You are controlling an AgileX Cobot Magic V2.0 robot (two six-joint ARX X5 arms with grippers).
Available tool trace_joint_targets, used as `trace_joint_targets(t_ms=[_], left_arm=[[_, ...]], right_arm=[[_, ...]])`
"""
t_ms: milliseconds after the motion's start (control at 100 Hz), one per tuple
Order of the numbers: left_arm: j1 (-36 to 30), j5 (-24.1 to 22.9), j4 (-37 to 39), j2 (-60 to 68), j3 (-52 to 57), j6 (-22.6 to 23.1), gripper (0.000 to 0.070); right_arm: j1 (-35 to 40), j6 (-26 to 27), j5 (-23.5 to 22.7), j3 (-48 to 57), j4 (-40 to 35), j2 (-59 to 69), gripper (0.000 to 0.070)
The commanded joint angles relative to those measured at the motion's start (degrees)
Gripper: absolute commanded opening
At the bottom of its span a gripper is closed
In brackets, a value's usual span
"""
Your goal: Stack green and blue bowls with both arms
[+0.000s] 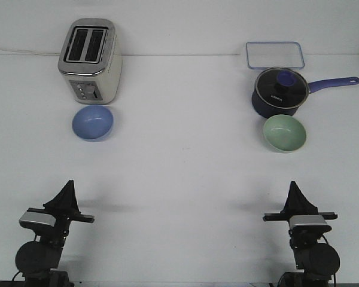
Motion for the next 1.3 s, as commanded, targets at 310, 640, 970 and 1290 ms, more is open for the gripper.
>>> trace_joint_targets(t_ms=[310, 640, 970, 1290], left_arm=[[0.1, 0.1, 0.6, -0.1, -1.1, 0.2, 0.001], [0.1, 0.1, 0.6, -0.1, -1.1, 0.2, 0.001], [0.1, 0.1, 0.6, -0.1, -1.1, 0.2, 0.001], [0.1, 0.1, 0.6, -0.1, -1.1, 0.2, 0.001]], right_arm=[[0.0, 0.2, 0.2, -0.1, 0.7, 0.0, 0.0], [0.0, 0.2, 1.4, 0.8, 3.7, 0.0, 0.0], [0.0, 0.2, 1.3, 9.3, -11.0, 1.4, 0.0], [0.0, 0.2, 1.4, 23.7, -24.6, 12.9, 0.0]])
